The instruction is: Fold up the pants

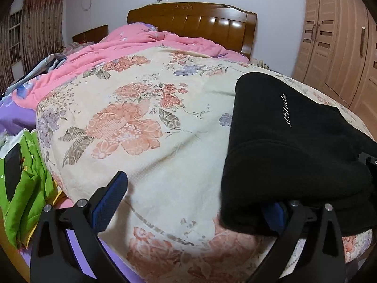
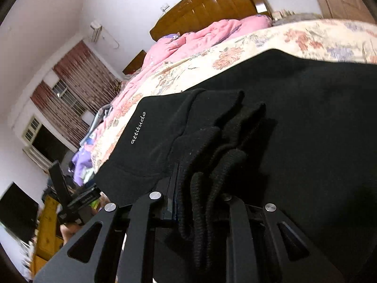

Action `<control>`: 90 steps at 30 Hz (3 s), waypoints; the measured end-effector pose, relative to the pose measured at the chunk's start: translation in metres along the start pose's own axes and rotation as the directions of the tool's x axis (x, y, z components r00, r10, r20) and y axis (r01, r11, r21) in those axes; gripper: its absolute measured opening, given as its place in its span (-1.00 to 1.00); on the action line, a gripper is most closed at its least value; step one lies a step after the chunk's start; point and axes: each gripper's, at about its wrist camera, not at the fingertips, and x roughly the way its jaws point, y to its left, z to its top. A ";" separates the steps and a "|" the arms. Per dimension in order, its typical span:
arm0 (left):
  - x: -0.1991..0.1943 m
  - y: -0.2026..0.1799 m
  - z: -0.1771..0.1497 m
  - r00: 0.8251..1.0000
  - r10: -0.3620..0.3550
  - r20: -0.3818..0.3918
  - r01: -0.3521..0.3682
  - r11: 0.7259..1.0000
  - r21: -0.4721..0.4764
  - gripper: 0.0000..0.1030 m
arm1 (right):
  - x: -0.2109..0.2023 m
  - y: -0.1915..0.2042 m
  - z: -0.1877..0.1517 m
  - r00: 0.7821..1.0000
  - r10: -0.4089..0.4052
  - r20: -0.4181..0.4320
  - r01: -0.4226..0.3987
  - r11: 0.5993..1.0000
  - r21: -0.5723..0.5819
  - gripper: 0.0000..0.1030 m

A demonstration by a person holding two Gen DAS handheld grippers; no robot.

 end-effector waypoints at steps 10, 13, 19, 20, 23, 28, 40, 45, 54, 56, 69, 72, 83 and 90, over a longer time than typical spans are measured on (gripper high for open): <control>-0.002 -0.010 0.001 0.999 0.042 -0.001 -0.042 0.998 0.038 0.97 | -0.003 -0.014 -0.009 1.000 -0.017 0.025 0.016 0.999 0.039 -0.65; 0.000 -0.002 0.000 1.000 0.006 -0.024 -0.006 1.000 -0.009 0.97 | -0.007 -0.014 -0.003 1.000 -0.016 -0.007 0.017 0.998 0.058 -0.57; -0.047 -0.016 0.001 0.998 0.066 -0.002 -0.065 0.984 0.167 0.96 | -0.053 0.006 0.003 0.974 -0.217 0.068 0.222 0.972 -0.079 -0.29; -0.063 -0.015 0.005 0.998 0.048 0.033 -0.053 0.985 0.163 0.96 | -0.058 0.013 0.004 0.967 -0.236 0.097 0.246 0.962 -0.119 -0.29; -0.100 -0.012 0.036 0.985 -0.099 0.143 0.095 0.995 0.040 0.96 | -0.050 0.037 0.010 0.971 -0.211 0.116 0.231 0.951 -0.204 -0.28; -0.054 -0.061 0.083 0.943 -0.325 0.069 0.323 0.945 0.041 0.96 | -0.001 0.077 0.001 0.965 -0.260 0.041 0.256 0.888 -0.381 -0.29; 0.008 -0.098 0.079 0.948 -0.293 -0.127 0.302 0.952 0.057 0.96 | 0.007 0.051 -0.016 0.975 -0.224 0.014 0.213 0.908 -0.361 -0.25; 0.022 -0.122 0.131 0.916 -0.380 -0.127 0.391 0.916 0.084 0.96 | 0.006 0.053 -0.015 0.974 -0.228 0.010 0.217 0.909 -0.355 -0.25; 0.097 -0.108 0.123 0.919 -0.325 -0.222 0.335 0.942 0.011 0.96 | 0.001 0.045 -0.015 0.984 -0.176 -0.003 0.166 0.932 -0.324 -0.24; 0.093 -0.108 0.124 0.924 -0.322 -0.208 0.332 0.943 0.014 0.96 | -0.002 0.045 -0.012 0.984 -0.177 -0.027 0.161 0.940 -0.302 -0.24; 0.099 -0.108 0.122 0.963 -0.177 -0.205 0.202 0.973 0.110 0.97 | 0.050 0.050 0.024 0.932 -0.361 -0.040 0.310 0.848 -0.429 0.58; 0.099 -0.105 0.120 0.968 -0.167 -0.189 0.188 0.978 0.095 0.97 | 0.050 0.051 0.023 0.925 -0.377 -0.038 0.324 0.837 -0.440 0.59; 0.003 -0.136 0.082 0.995 -0.090 0.053 0.076 0.973 0.219 0.97 | -0.021 0.061 -0.015 0.929 -0.365 0.053 0.349 0.824 -0.446 0.65; 0.007 -0.150 0.019 0.998 -0.026 -0.050 0.039 0.956 0.290 0.97 | -0.012 0.026 -0.027 0.918 -0.396 -0.018 0.362 0.856 -0.369 0.74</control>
